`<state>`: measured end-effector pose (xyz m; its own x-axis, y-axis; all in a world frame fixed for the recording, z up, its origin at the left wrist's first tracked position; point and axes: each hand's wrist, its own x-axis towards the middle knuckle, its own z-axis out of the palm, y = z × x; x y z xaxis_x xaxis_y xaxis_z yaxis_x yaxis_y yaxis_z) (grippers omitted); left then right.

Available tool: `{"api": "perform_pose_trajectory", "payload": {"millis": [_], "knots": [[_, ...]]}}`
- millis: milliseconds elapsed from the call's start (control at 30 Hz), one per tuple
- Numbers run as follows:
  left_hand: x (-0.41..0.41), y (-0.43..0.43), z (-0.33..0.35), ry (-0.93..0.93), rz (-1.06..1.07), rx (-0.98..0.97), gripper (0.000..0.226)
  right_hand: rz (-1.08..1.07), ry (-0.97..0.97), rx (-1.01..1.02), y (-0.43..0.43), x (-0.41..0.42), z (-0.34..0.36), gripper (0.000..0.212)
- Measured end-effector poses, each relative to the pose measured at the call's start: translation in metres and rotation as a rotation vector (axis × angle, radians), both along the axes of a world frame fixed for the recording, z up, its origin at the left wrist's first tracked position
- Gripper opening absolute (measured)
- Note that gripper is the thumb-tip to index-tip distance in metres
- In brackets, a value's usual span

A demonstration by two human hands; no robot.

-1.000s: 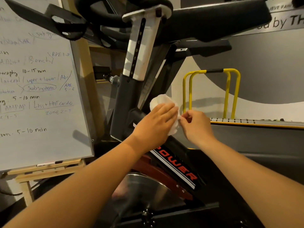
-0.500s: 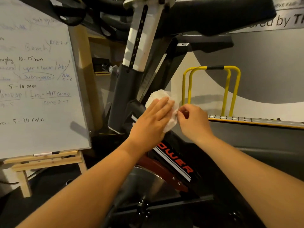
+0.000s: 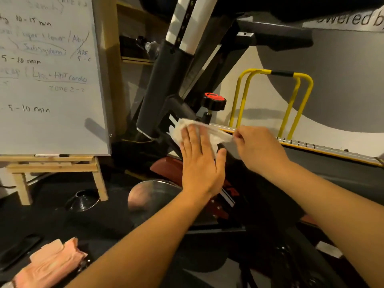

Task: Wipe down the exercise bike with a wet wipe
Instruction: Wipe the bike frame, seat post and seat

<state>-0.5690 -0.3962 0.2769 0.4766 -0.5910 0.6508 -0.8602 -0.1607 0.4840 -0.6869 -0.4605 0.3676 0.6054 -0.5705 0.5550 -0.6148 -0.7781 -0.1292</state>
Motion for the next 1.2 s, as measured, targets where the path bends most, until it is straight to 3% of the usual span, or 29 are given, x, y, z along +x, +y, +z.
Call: {"api": "perform_pose_trajectory", "payload": {"millis": [67, 200, 333, 467, 567, 667, 733, 833, 867, 933, 1033, 1200], "knots": [[-0.012, -0.008, 0.001, 0.116, -0.003, -0.041, 0.071, 0.102, -0.104, -0.084, 0.008, 0.01, 0.003, 0.015], [-0.005, 0.007, -0.05, -0.141, -0.08, 0.255, 0.072, 0.223, -0.253, -0.193, 0.011, 0.004, 0.006, 0.023], [0.044, 0.029, -0.056, -0.056, -0.02, 0.303, 0.082, 0.543, 0.023, -0.443, 0.025, 0.004, -0.013, 0.035], [0.052, 0.038, -0.035, -0.212, -0.15, 0.175, 0.076, 0.76, 0.299, -0.661, 0.04, 0.038, -0.028, 0.042], [0.049, 0.038, -0.025, -0.185, -0.218, 0.09, 0.059, 0.693, 0.354, -0.638, 0.037, 0.063, -0.03, 0.045], [0.051, 0.044, -0.018, -0.231, -0.26, 0.183, 0.053, 0.596, 0.451, -0.496, 0.028, 0.077, -0.037, 0.053], [0.061, 0.049, -0.012, -0.217, -0.333, 0.179, 0.059, 0.569, 0.545, -0.513, 0.021, 0.079, -0.037, 0.056], [0.083, 0.064, -0.012, -0.254, -0.392, 0.069, 0.04, 0.508, 0.586, -0.589, 0.013, 0.083, -0.022, 0.059], [0.091, 0.071, -0.017, -0.278, -0.373, 0.055, 0.039, 0.476, 0.624, -0.647, 0.01, 0.084, -0.019, 0.06], [0.106, 0.083, -0.035, -0.345, -0.29, 0.119, 0.058, 0.418, 0.737, -0.803, 0.003, 0.09, -0.016, 0.061], [0.123, 0.089, -0.052, -0.316, -0.035, 0.21, 0.079, 0.31, 0.784, -1.021, -0.001, 0.111, -0.013, 0.063], [0.143, 0.075, -0.018, -0.267, 0.163, 0.099, 0.072, 0.136, 0.783, -1.052, 0.012, 0.13, -0.026, 0.066]]}}
